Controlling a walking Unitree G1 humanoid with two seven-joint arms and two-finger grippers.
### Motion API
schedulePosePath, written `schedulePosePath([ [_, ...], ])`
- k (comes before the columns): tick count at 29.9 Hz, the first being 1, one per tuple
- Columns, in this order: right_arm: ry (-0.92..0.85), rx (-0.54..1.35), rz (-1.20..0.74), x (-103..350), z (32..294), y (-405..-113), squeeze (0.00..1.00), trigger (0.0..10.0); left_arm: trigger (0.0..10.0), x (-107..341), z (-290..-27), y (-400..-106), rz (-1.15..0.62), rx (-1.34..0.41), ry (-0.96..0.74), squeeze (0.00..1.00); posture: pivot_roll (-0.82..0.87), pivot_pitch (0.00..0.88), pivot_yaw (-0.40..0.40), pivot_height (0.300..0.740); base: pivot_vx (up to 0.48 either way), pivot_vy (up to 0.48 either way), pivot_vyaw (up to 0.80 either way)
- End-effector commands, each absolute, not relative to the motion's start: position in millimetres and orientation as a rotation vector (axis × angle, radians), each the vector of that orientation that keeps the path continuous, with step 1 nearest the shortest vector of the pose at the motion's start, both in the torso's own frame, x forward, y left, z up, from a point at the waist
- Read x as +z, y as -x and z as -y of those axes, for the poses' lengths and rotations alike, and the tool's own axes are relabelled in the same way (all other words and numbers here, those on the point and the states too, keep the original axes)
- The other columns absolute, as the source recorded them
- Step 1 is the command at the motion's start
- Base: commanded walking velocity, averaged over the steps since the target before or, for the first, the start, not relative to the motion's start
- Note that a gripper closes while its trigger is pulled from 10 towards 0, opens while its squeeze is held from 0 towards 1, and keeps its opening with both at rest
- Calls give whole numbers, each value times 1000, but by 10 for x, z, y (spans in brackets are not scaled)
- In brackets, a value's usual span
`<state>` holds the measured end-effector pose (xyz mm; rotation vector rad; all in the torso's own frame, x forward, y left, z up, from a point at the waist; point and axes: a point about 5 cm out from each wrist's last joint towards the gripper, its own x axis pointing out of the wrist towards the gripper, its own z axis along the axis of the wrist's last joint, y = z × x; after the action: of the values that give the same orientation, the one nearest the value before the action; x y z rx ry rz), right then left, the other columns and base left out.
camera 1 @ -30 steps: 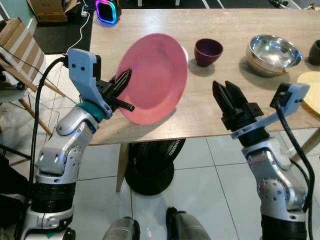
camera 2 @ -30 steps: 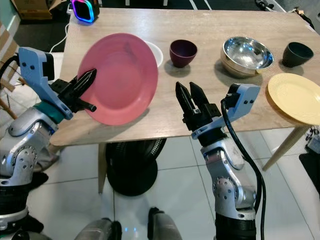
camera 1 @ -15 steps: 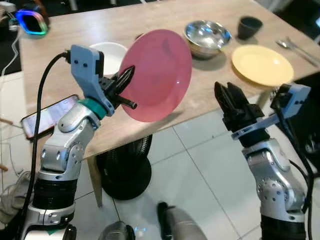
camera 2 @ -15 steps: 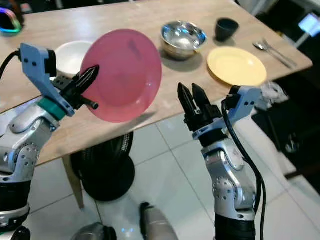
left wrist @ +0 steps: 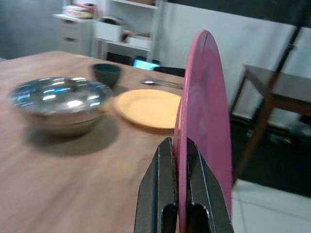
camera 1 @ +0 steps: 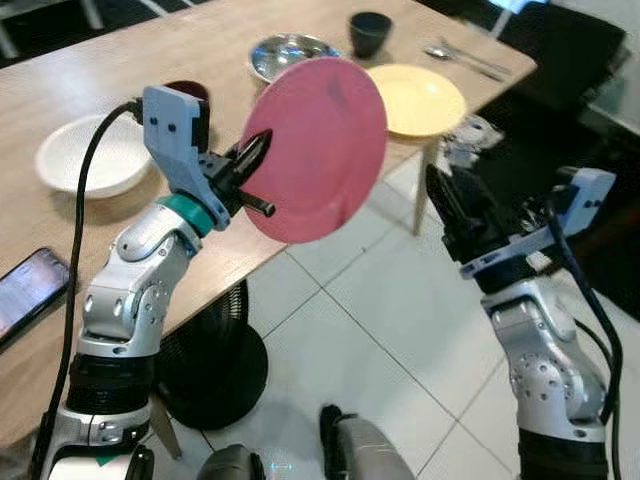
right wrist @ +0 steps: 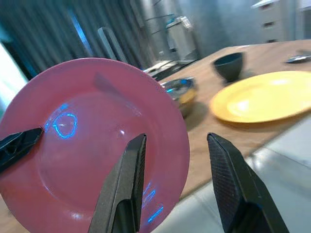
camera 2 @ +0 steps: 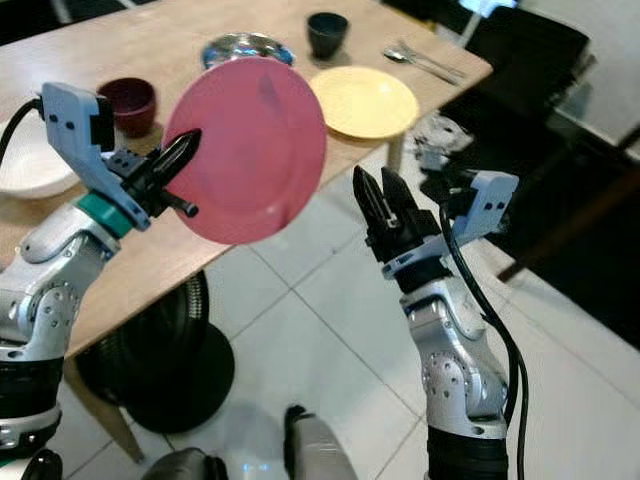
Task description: Setting the table
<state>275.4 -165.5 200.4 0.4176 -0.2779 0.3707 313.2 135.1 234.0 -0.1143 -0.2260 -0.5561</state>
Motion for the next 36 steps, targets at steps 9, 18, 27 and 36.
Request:
schedulePosePath([
  [9,-408,357,275,1980,1681,-2749,0,10000,10000,2319,-1322,-3127,225,-580,121,0,3,41,28,740,0,0,-800],
  [18,-404,358,274,1978,1688,-2745,0,10000,10000,2309,-1322,-3133,221,-582,127,0,-1,40,29,740,0,0,-800],
  [27,-404,354,273,1976,1693,-2739,0,10000,10000,2313,-1316,-3140,221,-586,128,0,-2,44,32,740,0,0,-800],
  [36,-404,356,273,1976,1693,-2729,0,10000,10000,2313,-1311,-3136,220,-587,130,0,-2,50,32,740,0,0,-800],
])
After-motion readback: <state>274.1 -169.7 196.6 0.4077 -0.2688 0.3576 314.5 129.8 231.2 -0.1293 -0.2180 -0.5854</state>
